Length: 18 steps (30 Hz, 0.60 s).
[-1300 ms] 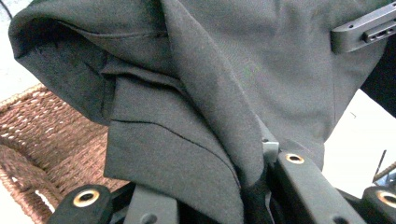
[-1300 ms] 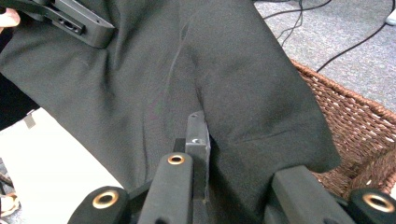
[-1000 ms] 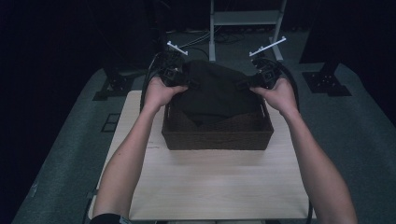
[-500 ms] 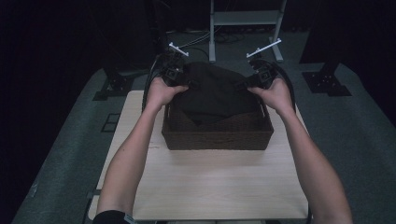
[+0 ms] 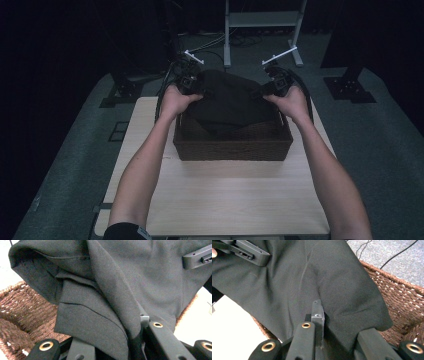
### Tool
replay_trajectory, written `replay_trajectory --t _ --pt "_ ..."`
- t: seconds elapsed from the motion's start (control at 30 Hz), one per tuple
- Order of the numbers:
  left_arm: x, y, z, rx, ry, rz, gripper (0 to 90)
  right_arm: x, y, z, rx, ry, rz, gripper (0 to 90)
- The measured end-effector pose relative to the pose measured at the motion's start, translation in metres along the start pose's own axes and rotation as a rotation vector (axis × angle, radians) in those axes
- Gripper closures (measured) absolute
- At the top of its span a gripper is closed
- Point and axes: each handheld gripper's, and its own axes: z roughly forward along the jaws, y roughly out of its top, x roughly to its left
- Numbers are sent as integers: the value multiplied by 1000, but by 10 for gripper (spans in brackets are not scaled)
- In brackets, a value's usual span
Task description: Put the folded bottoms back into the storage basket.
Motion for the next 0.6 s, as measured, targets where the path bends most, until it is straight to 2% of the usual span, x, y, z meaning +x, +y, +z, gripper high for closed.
replay_trajectory --t 0.3,0.6 --pt "5 -3 9 11 8 -8 698 -4 -1 11 22 -1 9 773" --pt "7 -5 16 18 15 -14 698 -10 -5 18 22 6 30 773"
